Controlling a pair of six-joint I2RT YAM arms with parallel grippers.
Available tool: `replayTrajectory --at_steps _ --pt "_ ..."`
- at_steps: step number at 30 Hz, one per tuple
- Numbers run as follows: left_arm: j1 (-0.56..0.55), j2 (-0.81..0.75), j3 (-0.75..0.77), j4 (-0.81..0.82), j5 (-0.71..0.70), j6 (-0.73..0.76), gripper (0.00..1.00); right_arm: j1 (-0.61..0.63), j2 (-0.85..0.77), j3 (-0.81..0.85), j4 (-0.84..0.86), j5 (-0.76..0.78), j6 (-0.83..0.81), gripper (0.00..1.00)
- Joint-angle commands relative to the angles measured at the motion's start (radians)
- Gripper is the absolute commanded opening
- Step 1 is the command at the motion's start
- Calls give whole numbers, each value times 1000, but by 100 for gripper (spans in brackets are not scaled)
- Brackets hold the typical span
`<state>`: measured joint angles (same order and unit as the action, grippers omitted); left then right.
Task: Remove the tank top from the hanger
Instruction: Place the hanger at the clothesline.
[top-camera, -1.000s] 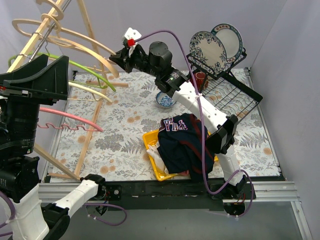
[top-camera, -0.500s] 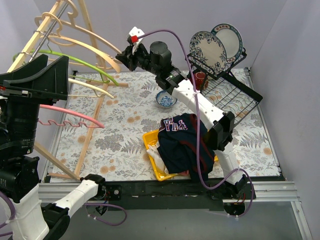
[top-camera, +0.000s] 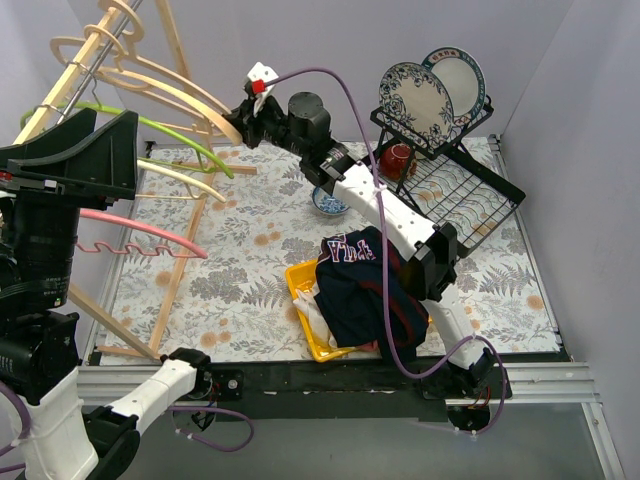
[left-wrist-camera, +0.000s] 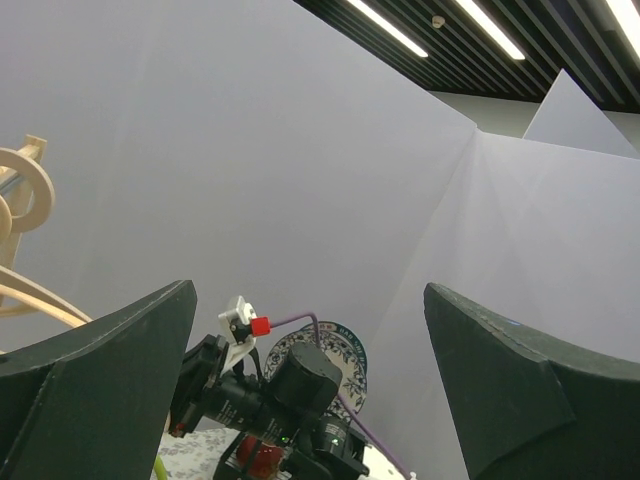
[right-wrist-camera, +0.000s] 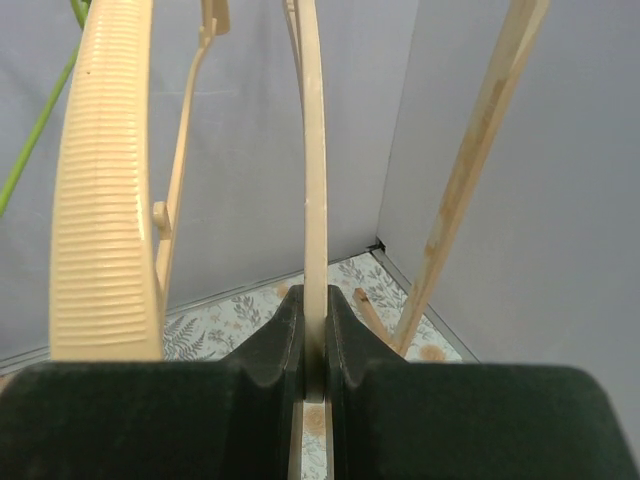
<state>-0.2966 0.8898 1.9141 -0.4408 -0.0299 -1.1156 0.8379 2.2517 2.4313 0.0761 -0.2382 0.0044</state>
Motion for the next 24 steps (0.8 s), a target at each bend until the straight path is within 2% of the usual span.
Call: replayTrajectory --at_steps 1,9,12,15,19,22,24 --pt "1 20 13 -4 -1 16 98 26 6 51 94 14 -1 1" --pt "1 6 8 -12 -18 33 98 26 22 40 53 23 -3 1" --pt "1 8 14 -18 -18 34 98 26 11 28 57 31 -1 5" --pt "1 5 16 -19 -18 33 98 26 9 28 70 28 3 12" --pt "1 -3 20 -19 -21 30 98 26 26 28 73 28 16 35" --pt "1 -3 19 -22 -21 30 98 26 32 26 76 16 31 42" --pt "1 -2 22 -26 -22 31 98 26 28 23 82 16 35 43"
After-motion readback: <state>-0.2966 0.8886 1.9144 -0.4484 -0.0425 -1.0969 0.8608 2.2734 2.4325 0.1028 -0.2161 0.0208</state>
